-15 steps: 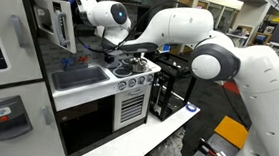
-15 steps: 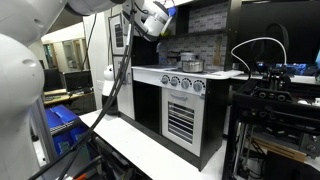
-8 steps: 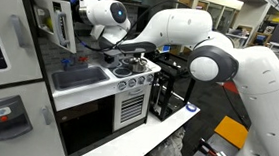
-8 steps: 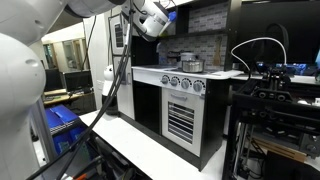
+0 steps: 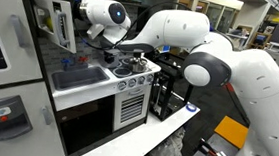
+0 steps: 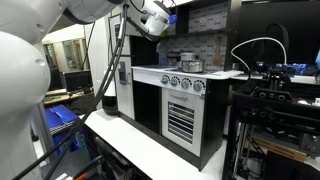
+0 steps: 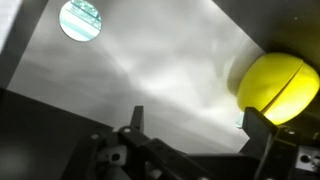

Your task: Open the oven door and remove the yellow object.

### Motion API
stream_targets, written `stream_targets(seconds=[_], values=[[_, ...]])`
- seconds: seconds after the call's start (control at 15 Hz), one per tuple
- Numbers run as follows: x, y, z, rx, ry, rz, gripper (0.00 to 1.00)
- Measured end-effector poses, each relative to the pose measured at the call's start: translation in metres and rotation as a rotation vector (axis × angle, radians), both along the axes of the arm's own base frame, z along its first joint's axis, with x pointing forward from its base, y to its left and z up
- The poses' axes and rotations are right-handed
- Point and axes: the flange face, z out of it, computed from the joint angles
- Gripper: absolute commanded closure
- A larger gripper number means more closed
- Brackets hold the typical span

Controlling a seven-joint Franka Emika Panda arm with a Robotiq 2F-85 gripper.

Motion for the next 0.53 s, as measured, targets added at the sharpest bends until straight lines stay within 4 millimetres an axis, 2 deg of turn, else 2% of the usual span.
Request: stream_targets(seconds=[0.27,0.53], values=[[0.003,-0.004,-0.001,0.130,0.025,-0.014,0.00],[0.003,0.000,-0.014,0.224,0.059,0.002,0.00]])
